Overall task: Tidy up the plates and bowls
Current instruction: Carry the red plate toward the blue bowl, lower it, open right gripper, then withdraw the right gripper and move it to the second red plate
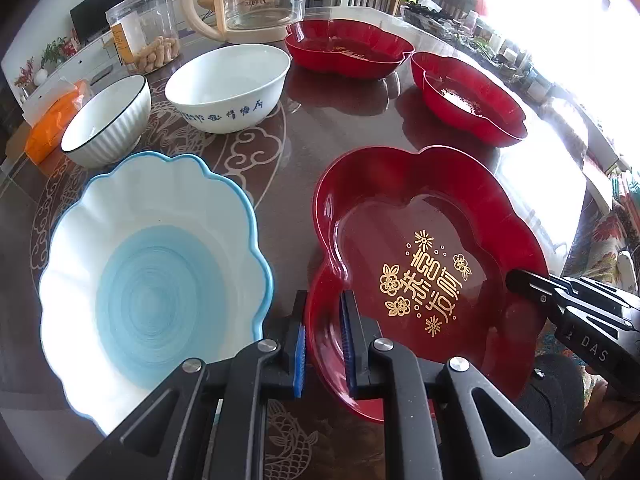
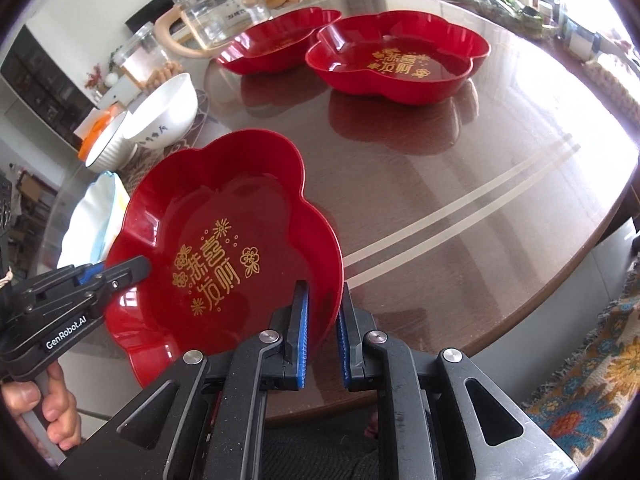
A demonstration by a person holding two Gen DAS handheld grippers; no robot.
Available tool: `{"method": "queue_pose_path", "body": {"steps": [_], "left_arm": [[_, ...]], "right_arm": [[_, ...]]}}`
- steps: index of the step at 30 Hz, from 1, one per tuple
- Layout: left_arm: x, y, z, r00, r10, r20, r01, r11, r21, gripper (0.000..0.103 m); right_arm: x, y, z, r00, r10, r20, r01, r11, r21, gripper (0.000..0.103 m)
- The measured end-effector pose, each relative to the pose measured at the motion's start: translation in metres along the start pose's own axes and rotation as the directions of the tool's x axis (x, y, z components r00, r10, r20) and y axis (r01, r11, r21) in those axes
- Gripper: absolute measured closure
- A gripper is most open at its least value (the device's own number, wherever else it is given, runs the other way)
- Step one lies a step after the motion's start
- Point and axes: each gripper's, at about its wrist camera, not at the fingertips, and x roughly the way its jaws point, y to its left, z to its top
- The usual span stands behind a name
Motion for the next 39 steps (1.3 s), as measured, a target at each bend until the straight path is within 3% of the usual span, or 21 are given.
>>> {"method": "queue_pose_path", "body": {"steps": [6, 11, 17, 18, 19, 20, 21, 22, 31, 39], "left_arm": [[0.005, -0.013, -0.009, 0.999, -0.02, -0.03, 0.02, 1.0, 0.017, 0.089], [0.019, -0.044, -0.011, 0.998, -0.046, -0.044, 0.049, 0.997, 0.059, 0.088], [0.017, -0.051, -0.004, 1.0, -0.007, -0.014, 0.007, 0.999, 0.034, 0.088], [0.016, -0.05, -0.002, 1.0, -0.002, -0.011, 0.003, 1.0, 0.029, 0.088], [0.014, -0.049, 0.0, 1.0, 0.002, -0.008, -0.002, 1.0, 0.022, 0.088], [0.013, -0.047, 0.003, 1.0, 0.006, -0.003, -0.006, 1.0, 0.016, 0.087], [0.01, -0.045, 0.004, 1.0, 0.005, 0.001, -0.005, 1.0, 0.01, 0.087], [0.008, -0.043, 0.005, 1.0, 0.005, 0.003, -0.005, 1.0, 0.003, 0.087], [-0.041, -0.032, 0.008, 0.993, -0.012, 0.114, 0.019, 0.998, -0.064, 0.087], [-0.097, -0.043, 0.002, 0.974, -0.031, 0.225, 0.034, 0.999, -0.01, 0.086]], "right_arm": [[-0.001, -0.002, -0.003, 1.0, -0.004, 0.007, 0.004, 1.0, 0.007, 0.087], [-0.007, -0.023, 0.003, 0.997, -0.064, 0.033, 0.063, 0.997, 0.04, 0.088], [0.001, -0.035, 0.009, 0.997, -0.07, 0.016, 0.07, 0.997, 0.035, 0.087], [0.001, -0.035, 0.008, 0.997, -0.069, 0.018, 0.068, 0.997, 0.04, 0.084], [-0.001, -0.035, 0.007, 0.997, -0.069, 0.025, 0.068, 0.996, 0.049, 0.074], [-0.002, -0.036, 0.007, 0.997, -0.07, 0.033, 0.068, 0.996, 0.057, 0.063], [-0.005, -0.036, 0.007, 0.996, -0.073, 0.048, 0.07, 0.996, 0.064, 0.039], [-0.01, -0.036, 0.006, 0.994, -0.085, 0.065, 0.08, 0.995, 0.067, 0.035], [-0.068, -0.033, 0.003, 0.975, -0.124, 0.186, 0.108, 0.99, 0.092, 0.035], [-0.111, -0.012, -0.022, 0.959, -0.097, 0.265, 0.072, 0.992, 0.103, 0.035]]}}
